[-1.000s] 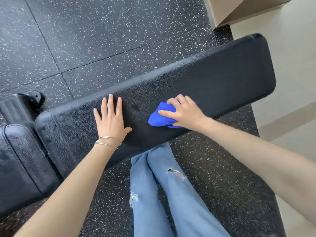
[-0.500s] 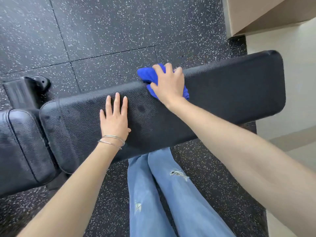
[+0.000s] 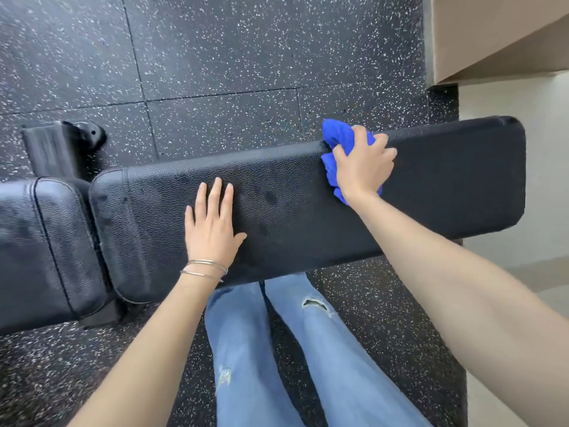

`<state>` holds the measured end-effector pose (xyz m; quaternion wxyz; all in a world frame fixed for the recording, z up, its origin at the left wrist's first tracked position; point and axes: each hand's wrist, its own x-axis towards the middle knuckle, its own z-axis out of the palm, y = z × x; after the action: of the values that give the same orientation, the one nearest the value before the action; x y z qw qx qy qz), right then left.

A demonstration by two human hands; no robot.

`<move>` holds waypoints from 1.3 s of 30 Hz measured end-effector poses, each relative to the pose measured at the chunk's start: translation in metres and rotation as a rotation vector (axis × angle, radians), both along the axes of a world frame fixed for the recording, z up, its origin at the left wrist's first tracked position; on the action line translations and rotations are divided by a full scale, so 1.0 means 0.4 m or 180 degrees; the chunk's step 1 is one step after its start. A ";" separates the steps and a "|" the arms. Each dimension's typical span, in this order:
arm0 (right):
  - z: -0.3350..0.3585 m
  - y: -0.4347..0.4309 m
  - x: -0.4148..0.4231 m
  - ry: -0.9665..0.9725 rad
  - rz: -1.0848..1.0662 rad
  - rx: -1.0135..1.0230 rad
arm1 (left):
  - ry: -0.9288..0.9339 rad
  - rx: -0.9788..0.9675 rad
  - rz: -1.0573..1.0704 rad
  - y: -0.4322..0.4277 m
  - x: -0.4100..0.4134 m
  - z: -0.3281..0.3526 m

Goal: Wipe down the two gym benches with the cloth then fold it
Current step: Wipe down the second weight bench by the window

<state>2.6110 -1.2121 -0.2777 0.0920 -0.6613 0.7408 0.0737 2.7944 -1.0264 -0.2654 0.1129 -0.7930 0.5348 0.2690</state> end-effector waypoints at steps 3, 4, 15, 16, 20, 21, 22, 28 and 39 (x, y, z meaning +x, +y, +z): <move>-0.001 0.041 0.088 0.0080 -0.0178 -0.0058 | 0.0027 0.0006 -0.0033 0.007 0.014 0.002; 0.001 0.059 0.109 0.0079 -0.0052 -0.0033 | 0.0028 -0.0002 -0.0028 0.012 0.023 0.003; 0.014 0.262 0.023 -0.0402 0.4567 -0.0030 | -0.0050 0.0133 -0.0131 0.111 0.178 0.026; 0.016 0.243 -0.005 -0.0302 0.4804 0.0047 | -0.0057 0.0161 -0.0168 0.122 0.197 0.027; 0.020 0.186 0.015 -0.0072 0.2732 -0.0033 | -0.0072 0.0216 -0.0498 0.158 0.250 0.029; 0.023 0.191 0.059 -0.0053 0.1789 -0.0068 | -0.0030 0.0183 -0.0502 0.161 0.254 0.028; 0.019 0.203 0.109 -0.0044 0.0900 -0.0038 | 0.0017 0.0143 -0.0478 0.162 0.255 0.027; 0.012 0.352 0.328 -0.0189 0.0546 -0.0044 | 0.0098 0.0082 -0.0527 0.173 0.262 0.022; 0.024 0.407 0.140 -0.0203 0.4148 -0.0061 | 0.0065 -0.0067 -0.0669 0.248 0.352 0.016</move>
<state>2.6671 -1.0492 -0.2682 0.0446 -0.9777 0.1856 0.0881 2.9351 -0.9273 -0.2591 0.1267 -0.7309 0.6190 0.2581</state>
